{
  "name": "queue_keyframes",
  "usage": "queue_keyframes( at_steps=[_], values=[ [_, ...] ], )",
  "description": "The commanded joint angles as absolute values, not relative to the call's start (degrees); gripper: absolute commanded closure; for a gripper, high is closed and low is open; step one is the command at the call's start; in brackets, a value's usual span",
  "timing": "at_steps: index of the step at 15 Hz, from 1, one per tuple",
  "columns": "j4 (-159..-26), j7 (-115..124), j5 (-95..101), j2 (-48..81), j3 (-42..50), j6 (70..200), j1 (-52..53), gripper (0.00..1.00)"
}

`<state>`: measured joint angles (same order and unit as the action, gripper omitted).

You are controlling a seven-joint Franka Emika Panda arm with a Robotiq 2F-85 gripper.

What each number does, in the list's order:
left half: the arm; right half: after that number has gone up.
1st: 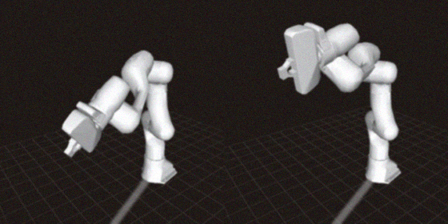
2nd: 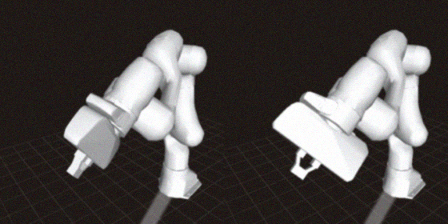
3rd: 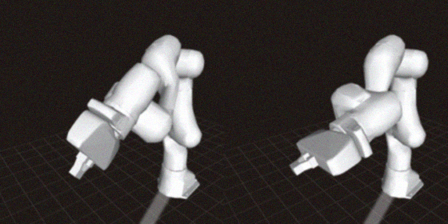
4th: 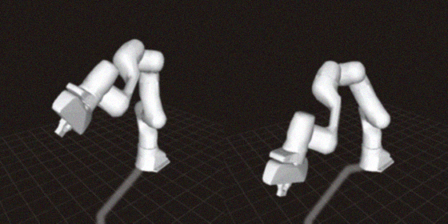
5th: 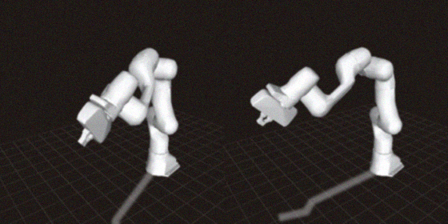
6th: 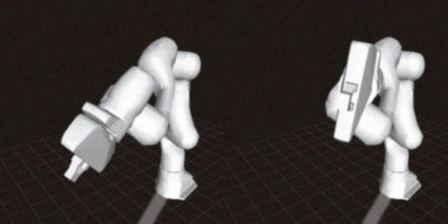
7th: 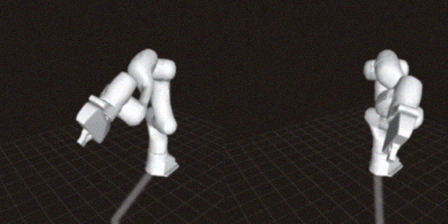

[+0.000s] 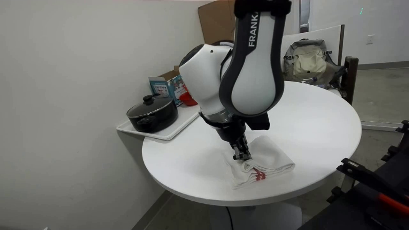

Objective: Use the white and red tea towel to wipe the table

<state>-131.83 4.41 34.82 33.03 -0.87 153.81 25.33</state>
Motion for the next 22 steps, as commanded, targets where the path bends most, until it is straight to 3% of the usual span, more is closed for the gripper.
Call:
queue_keyframes(
  at_steps=[1,13,22],
  values=[
    [-122.77,3.11,36.31,43.64,-2.71,153.39,26.77,0.95],
    [-100.08,-11.0,38.07,52.16,-6.67,143.39,25.85,0.95],
    [-87.0,-18.59,35.06,56.45,-4.03,141.65,16.4,0.95]
  ],
)
